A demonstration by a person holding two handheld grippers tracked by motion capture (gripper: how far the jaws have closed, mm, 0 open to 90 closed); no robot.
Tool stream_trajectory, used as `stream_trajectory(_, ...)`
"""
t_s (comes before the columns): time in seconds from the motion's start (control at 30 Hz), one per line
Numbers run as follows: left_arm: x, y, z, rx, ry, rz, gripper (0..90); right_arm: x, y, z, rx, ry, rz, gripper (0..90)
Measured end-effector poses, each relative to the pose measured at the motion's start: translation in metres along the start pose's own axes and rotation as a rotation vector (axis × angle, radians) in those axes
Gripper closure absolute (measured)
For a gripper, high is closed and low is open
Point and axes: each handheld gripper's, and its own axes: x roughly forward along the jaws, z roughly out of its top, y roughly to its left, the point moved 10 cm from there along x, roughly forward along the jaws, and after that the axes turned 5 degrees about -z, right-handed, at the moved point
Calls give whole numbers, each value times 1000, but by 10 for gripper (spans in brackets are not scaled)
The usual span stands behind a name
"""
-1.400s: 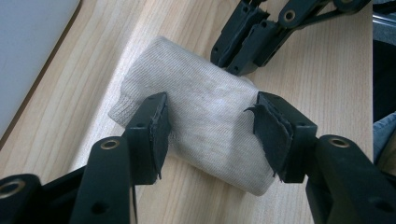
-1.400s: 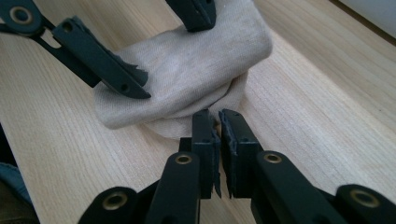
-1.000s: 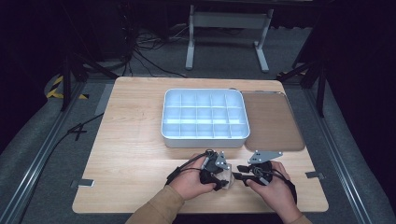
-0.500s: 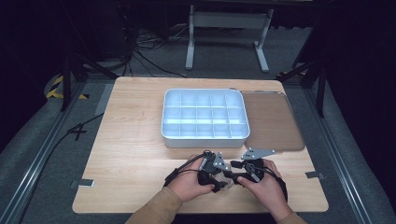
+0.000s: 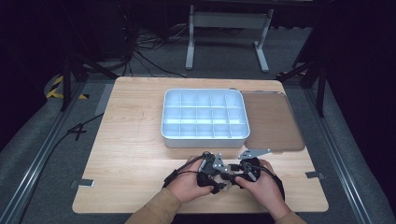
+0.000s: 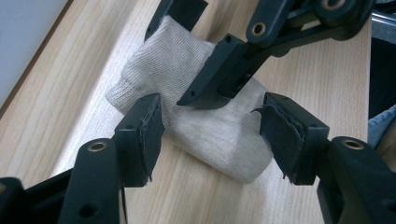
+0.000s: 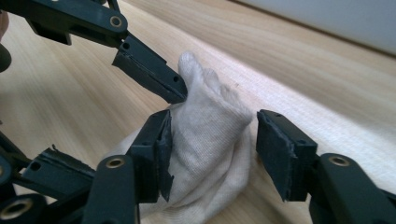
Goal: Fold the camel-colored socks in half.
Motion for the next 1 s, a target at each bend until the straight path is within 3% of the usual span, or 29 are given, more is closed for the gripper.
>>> stream_trajectory(0.1,-1,-1,-2,-8,5,-7,392,2,1,-2,38,7,55,490)
stream_trajectory(0.27,-1,-2,-3,-5,-1,-11,385,2,2,-2,42,16,76,534)
stream_trajectory(0.4,-2,-3,-4,-14,3,-13,379,2,4,-2,33,24,96,623)
stream_trajectory(0.6,-4,-3,-4,-12,-1,-14,376,-1,8,0,-13,26,85,730)
stream_trajectory(1.0,-14,-2,-2,-18,-5,6,373,-3,10,2,-59,17,49,760)
